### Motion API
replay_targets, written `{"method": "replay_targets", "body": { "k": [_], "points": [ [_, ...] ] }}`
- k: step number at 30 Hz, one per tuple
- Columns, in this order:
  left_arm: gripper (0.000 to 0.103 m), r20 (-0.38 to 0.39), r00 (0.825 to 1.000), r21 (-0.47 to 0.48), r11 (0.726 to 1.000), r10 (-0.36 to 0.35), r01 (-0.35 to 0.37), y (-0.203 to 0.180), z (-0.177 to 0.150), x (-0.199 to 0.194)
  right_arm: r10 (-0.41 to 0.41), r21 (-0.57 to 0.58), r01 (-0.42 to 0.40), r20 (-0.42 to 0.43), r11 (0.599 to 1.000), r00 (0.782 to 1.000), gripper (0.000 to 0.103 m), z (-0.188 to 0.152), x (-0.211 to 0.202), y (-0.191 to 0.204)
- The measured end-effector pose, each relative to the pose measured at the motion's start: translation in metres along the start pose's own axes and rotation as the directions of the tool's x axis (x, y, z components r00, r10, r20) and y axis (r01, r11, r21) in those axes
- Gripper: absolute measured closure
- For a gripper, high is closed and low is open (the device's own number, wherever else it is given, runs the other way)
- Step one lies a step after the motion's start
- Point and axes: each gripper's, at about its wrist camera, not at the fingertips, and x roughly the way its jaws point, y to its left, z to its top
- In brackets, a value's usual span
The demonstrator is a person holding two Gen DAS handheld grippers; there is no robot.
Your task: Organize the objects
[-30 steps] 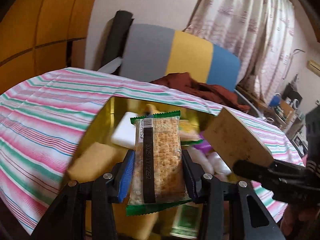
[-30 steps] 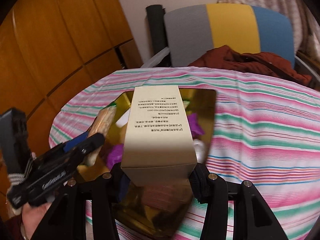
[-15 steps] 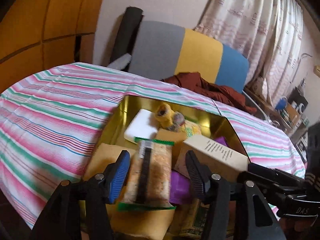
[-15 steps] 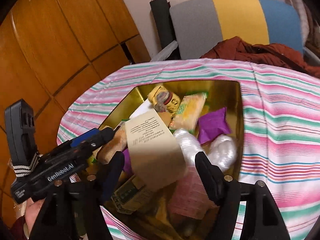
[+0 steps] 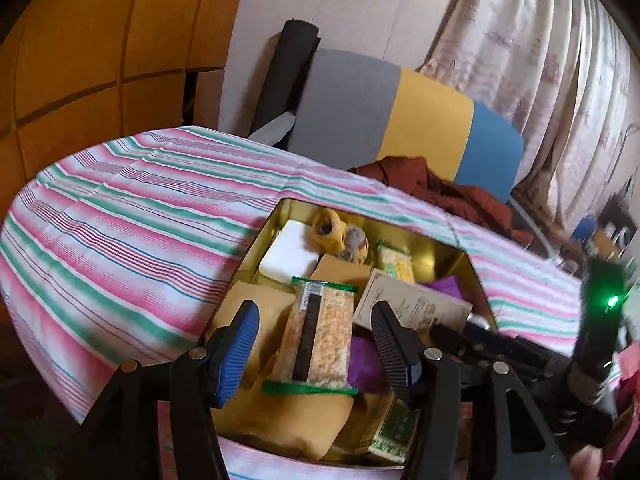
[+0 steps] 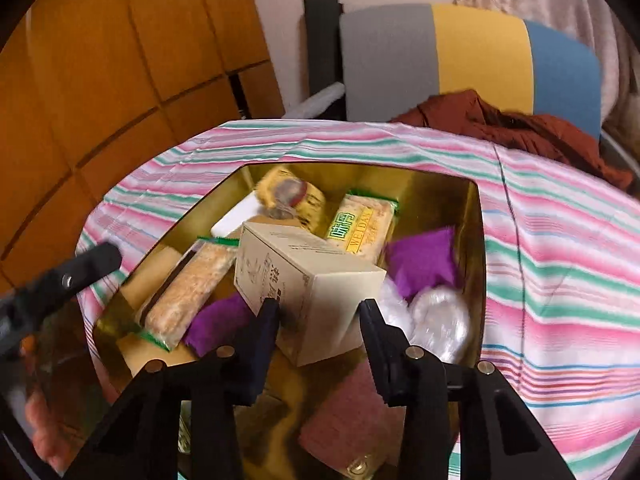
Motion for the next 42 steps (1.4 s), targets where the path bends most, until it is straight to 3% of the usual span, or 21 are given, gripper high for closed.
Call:
{"method": "replay_targets", "body": {
  "k": [3,5,7,13,18,24,28,33,37,42],
  "points": [
    [0.044,-0.014,1.0,0.025,0.999,0.025,-0.025,-0.006,-0.003,-0.003,0.025,0.024,-0.025,0.017,0.999,1.0,0.058,-0.002,-0.011,0.0],
    [0.044,-0.026,0.999,0.041,0.998,0.042,-0.041,-0.01,-0.004,-0.005,0.034,0.045,-0.035,0.037,0.998,0.999,0.035,-0.007,-0.025,0.0],
    [0.044,-0.032,0.998,0.048,0.997,0.062,-0.061,-0.011,-0.005,-0.008,0.017,0.075,-0.021,0.057,0.997,0.998,0.019,-0.012,-0.037,-0.001],
    [0.044,-0.02,0.99,0.077,0.988,0.139,-0.138,-0.014,-0.003,-0.02,-0.062,0.096,0.058,0.043,0.994,0.997,0.0,-0.012,-0.058,-0.002],
    [0.044,-0.03,0.983,0.091,0.98,0.183,-0.179,-0.018,0.0,-0.027,-0.139,0.127,0.133,0.046,0.983,0.989,0.0,-0.003,-0.072,0.001],
    [0.044,-0.035,0.969,0.092,0.967,0.243,-0.239,-0.017,0.008,-0.029,-0.257,0.061,0.257,-0.001,0.965,0.966,0.0,0.007,-0.07,0.023],
    [0.044,-0.051,0.964,0.069,0.964,0.262,-0.258,-0.013,0.011,-0.03,-0.273,0.052,0.275,-0.041,0.96,0.961,0.0,0.009,-0.069,0.034],
    [0.044,-0.092,0.925,0.091,0.929,0.368,-0.36,-0.013,0.012,-0.028,-0.288,0.06,0.289,-0.036,0.955,0.957,0.0,0.012,-0.072,0.04],
    [0.044,-0.1,0.936,0.091,0.94,0.337,-0.328,-0.013,0.009,-0.027,-0.287,0.067,0.289,-0.035,0.955,0.957,0.0,0.013,-0.073,0.044],
    [0.044,-0.108,0.935,0.138,0.937,0.337,-0.321,-0.022,0.006,-0.027,-0.291,0.084,0.293,-0.031,0.952,0.956,0.0,0.011,-0.074,0.043]
  ]
}}
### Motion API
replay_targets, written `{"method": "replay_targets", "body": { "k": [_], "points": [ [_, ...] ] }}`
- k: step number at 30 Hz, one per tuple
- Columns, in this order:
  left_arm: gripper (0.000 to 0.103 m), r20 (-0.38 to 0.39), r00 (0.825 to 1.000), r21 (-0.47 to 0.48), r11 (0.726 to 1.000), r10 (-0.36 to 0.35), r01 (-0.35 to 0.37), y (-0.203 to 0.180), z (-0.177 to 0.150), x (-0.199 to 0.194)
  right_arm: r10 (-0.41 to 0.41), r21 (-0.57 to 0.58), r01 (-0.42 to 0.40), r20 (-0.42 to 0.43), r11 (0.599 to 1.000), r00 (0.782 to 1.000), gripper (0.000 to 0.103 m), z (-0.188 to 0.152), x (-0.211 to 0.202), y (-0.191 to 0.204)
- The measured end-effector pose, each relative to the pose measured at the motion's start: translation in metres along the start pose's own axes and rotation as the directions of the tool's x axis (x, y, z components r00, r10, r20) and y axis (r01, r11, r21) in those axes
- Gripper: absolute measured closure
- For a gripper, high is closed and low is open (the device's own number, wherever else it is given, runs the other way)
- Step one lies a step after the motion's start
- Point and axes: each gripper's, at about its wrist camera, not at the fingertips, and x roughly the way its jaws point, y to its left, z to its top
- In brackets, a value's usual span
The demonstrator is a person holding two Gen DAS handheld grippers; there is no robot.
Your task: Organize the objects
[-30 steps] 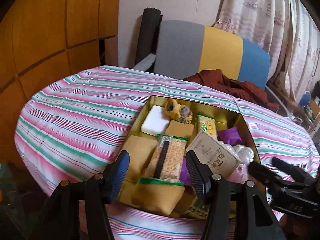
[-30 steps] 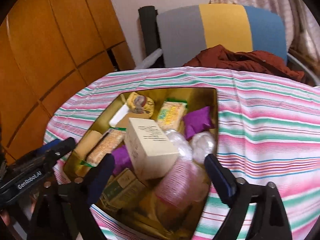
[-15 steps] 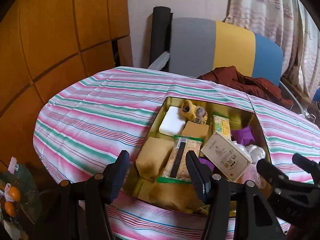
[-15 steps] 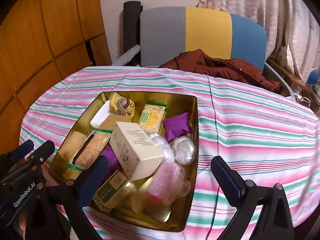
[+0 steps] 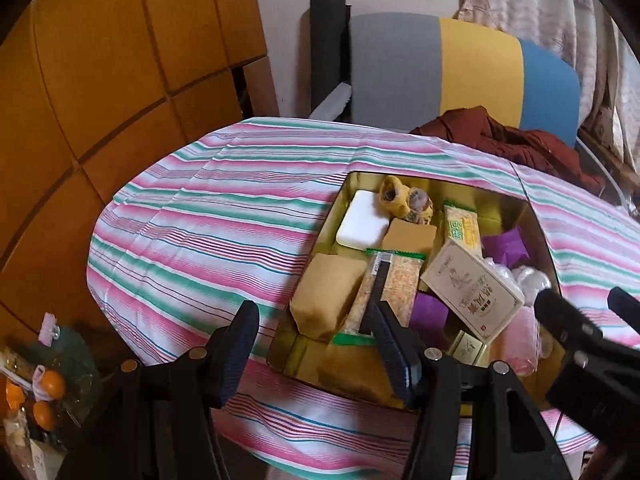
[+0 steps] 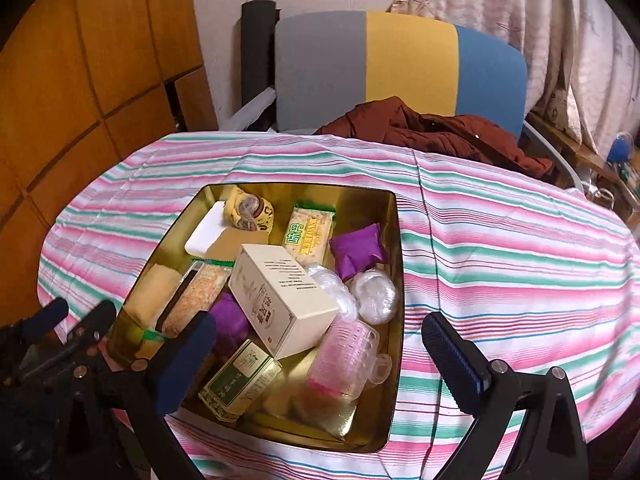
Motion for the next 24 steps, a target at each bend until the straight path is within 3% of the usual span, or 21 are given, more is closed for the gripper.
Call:
{"method": "replay_targets", "body": {
  "k": [4,24],
  "points": [
    [0.044,-0.009,0.999,-0.004,0.999,-0.042,0.042,-0.0016,0.0005,-0.0022,-0.002,0.03,0.003,-0.016,1.0,1.0,0.0,0.0008,0.0012,-0.0066],
    [0.044,0.005,0.999,-0.014,0.999,-0.046,0.046,0.0011,0.0021,-0.0046,-0.033,0.023,0.033,-0.025,0.999,0.999,0.0,-0.0032,0.0051,-0.0096]
  ]
}}
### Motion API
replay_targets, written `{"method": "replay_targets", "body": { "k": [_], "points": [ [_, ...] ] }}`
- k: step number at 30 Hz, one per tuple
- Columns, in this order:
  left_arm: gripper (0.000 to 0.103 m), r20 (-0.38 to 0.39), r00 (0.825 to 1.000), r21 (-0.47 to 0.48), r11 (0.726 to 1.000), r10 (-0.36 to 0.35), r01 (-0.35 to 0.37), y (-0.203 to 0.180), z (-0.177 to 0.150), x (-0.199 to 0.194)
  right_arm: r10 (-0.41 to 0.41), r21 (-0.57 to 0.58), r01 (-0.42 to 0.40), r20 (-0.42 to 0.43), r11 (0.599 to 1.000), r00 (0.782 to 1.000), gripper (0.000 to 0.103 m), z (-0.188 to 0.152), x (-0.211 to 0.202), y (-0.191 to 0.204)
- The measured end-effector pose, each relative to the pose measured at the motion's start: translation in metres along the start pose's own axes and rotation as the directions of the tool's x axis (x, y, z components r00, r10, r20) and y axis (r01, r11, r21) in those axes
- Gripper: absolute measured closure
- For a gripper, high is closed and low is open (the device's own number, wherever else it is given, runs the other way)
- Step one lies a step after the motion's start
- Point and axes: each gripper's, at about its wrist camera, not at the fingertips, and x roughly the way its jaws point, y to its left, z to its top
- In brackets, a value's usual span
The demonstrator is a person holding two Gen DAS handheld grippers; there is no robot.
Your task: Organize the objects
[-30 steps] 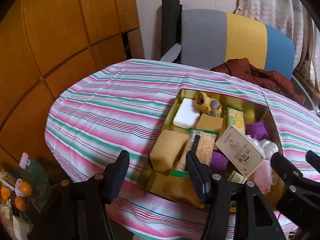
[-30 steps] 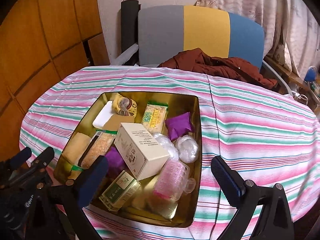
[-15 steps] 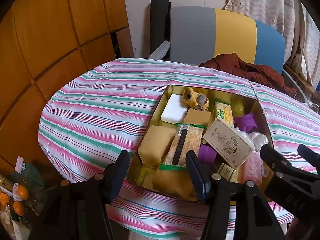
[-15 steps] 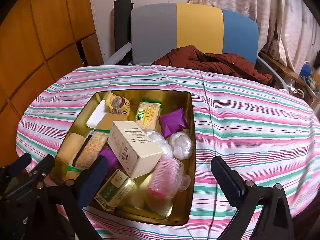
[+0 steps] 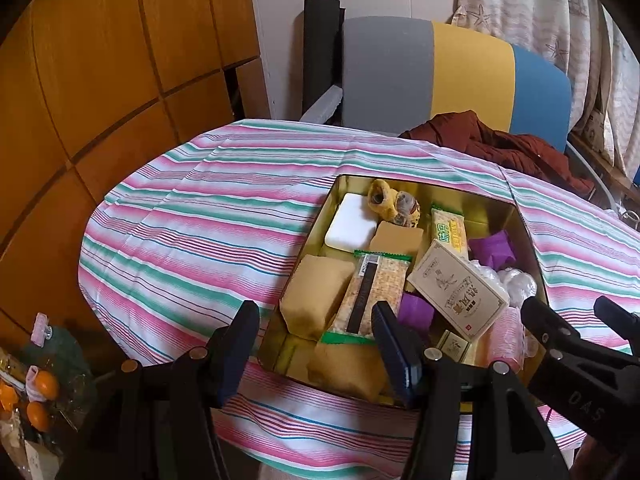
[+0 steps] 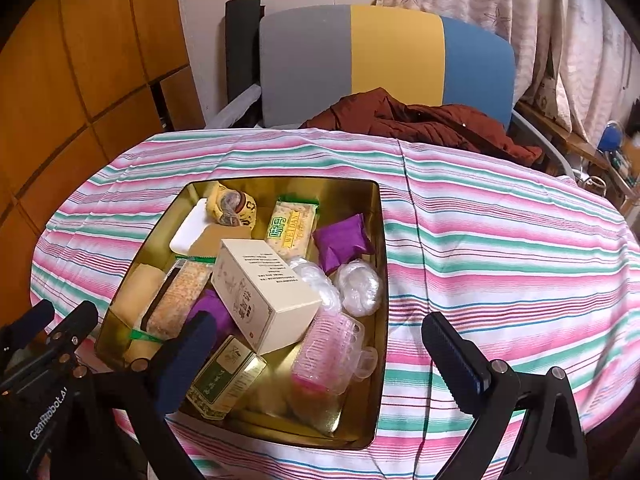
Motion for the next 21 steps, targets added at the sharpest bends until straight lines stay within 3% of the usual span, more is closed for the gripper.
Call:
{"method": "replay_targets", "body": {
  "k": [12,21],
  "points": [
    [0.044,-0.008,0.999,0.011,0.999,-0.043,0.043,-0.0046,-0.0011,-0.0021,-0.005,-0.006,0.005,-0.003,1.0,1.0,0.0,-0.0003,0.0012,-0.0017],
    [0.044,-0.002,0.999,0.013,0.999,-0.032,0.032,-0.0059,-0.003,-0.0013,-0.009,-0.01,0.009,-0.003,1.0,1.0,0.0,-0.0007,0.0018,-0.0039]
  ]
}}
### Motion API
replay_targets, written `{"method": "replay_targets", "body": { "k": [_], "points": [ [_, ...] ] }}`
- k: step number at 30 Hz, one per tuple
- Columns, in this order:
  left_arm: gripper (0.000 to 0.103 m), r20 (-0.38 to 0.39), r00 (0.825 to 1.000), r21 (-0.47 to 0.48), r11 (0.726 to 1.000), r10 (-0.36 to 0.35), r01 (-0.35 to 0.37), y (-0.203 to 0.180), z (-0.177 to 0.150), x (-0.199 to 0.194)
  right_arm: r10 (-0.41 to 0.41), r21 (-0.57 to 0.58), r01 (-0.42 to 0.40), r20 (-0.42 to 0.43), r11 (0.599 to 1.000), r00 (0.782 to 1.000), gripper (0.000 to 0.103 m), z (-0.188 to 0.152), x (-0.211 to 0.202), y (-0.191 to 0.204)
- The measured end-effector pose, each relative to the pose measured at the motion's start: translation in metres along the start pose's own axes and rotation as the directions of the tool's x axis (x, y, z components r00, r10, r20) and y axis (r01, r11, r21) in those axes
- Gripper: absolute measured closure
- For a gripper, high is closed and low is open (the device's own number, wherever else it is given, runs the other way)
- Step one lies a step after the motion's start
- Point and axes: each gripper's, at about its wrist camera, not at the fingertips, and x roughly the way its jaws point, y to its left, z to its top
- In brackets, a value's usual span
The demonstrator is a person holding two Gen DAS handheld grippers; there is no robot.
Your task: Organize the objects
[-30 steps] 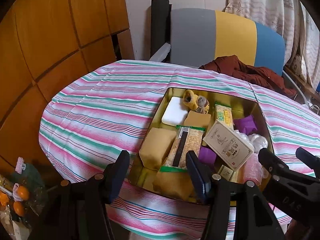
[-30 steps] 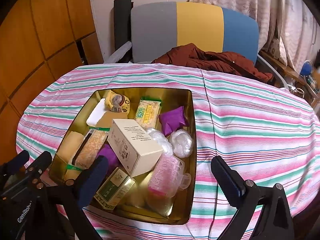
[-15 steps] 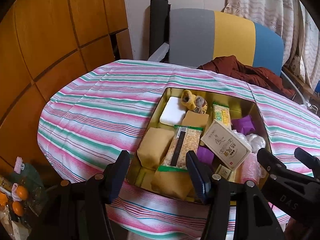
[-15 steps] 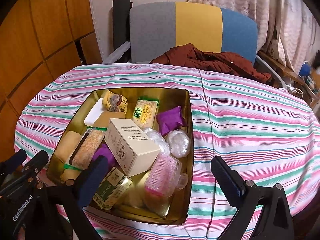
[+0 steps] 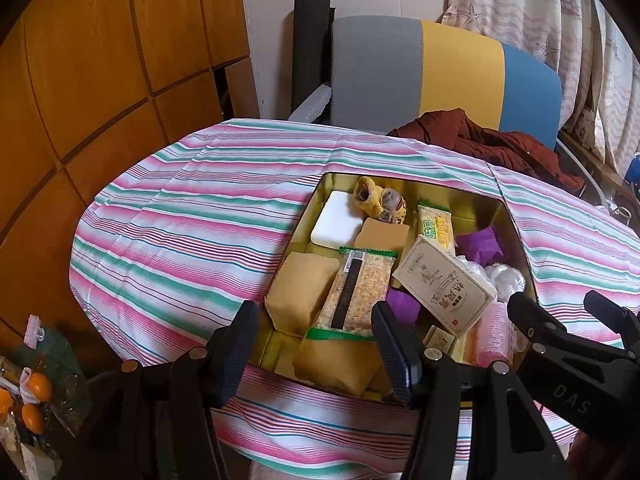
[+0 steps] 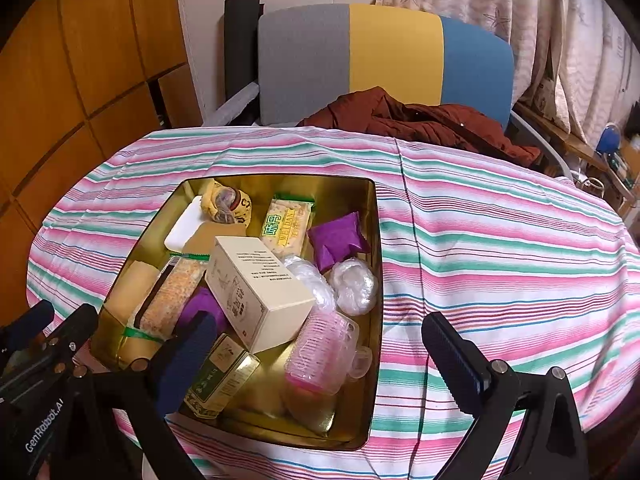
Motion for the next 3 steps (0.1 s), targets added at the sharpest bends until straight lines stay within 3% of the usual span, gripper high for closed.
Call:
{"method": "replay_targets", "body": {
  "k": [3],
  "points": [
    [0.044,-0.009,1.0,-0.002,1.0,-0.011,0.011,-0.0014,-0.0005,0.0026,0.005,0.001,-0.005,-0.004,1.0,1.0,0.0,-0.0008,0.0005,-0.0003]
  ]
}}
